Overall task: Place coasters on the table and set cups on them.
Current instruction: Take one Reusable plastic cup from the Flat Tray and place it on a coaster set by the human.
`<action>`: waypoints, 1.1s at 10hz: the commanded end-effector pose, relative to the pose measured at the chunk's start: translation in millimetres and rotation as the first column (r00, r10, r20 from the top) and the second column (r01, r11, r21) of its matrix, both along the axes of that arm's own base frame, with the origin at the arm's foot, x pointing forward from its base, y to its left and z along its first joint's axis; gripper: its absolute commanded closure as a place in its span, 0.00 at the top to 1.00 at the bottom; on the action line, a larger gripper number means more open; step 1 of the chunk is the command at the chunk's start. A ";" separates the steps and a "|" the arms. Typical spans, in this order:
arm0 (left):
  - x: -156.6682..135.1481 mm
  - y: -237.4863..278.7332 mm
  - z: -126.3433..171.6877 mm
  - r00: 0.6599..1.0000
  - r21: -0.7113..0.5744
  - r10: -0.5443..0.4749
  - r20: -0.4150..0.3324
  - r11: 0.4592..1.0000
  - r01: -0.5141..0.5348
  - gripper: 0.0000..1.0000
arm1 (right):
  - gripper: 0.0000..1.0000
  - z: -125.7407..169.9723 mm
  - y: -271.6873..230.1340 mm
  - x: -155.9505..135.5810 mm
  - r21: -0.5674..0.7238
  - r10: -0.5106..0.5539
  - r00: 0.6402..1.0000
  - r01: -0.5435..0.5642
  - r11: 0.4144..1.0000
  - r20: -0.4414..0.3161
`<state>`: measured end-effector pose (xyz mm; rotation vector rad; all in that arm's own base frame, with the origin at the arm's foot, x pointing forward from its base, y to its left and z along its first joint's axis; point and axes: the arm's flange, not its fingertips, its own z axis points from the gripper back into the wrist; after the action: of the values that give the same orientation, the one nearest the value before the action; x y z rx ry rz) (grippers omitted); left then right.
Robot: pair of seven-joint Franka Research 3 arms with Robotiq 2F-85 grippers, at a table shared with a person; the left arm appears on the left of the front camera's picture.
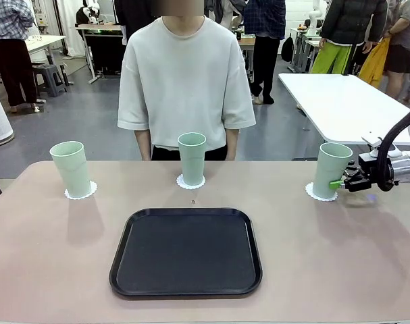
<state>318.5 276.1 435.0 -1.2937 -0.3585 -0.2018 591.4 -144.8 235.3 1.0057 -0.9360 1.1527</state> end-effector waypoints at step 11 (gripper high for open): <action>-0.9 0.1 2.4 1.000 -0.008 0.003 0.004 1.000 -0.003 1.00 | 1.00 -9.5 -17.2 14.2 -0.101 -0.004 0.997 -0.003 0.995 -0.072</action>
<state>318.5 276.1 435.0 -1.2937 -0.3585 -0.2018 598.5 -158.7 224.8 0.9693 -0.8563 1.1440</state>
